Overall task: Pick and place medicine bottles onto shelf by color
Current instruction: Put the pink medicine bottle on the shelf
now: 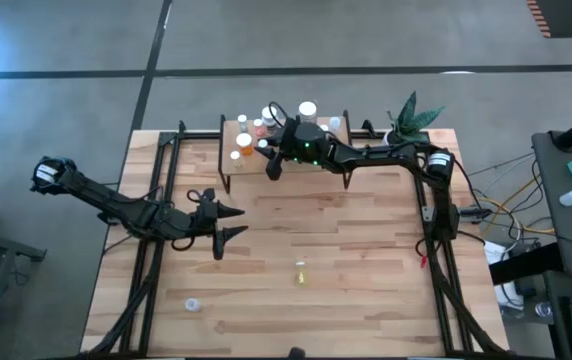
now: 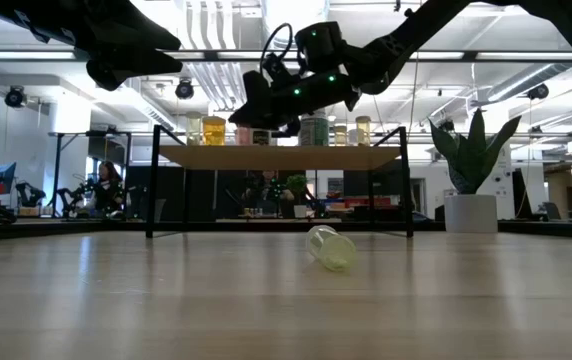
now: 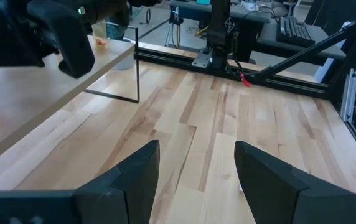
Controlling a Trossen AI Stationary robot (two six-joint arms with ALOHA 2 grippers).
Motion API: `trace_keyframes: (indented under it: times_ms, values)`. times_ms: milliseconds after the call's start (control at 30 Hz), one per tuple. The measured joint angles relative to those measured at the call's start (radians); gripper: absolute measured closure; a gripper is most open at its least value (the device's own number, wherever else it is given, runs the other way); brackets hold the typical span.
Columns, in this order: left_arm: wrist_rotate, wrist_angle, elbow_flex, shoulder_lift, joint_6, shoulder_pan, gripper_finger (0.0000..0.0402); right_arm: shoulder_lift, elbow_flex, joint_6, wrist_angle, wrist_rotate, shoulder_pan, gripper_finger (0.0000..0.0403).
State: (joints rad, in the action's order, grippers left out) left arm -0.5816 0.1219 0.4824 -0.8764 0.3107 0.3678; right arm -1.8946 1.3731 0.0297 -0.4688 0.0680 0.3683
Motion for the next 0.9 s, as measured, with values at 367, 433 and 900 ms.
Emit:
trace_keyframes:
  times_ms: [367, 433, 900]
  values:
    - [0.001, 0.000, 0.000, 0.000, -0.001, 0.000, 0.0210, 0.000, 0.000, 0.016, 0.038, -0.017, 0.002, 0.0293]
    - [0.002, 0.000, 0.000, 0.000, -0.001, 0.000, 0.0210, 0.000, 0.000, 0.011, 0.049, -0.017, 0.004, 0.0293]
    - [0.002, 0.001, 0.000, 0.000, -0.001, 0.000, 0.0210, 0.000, 0.000, -0.015, 0.071, -0.018, 0.005, 0.0218]
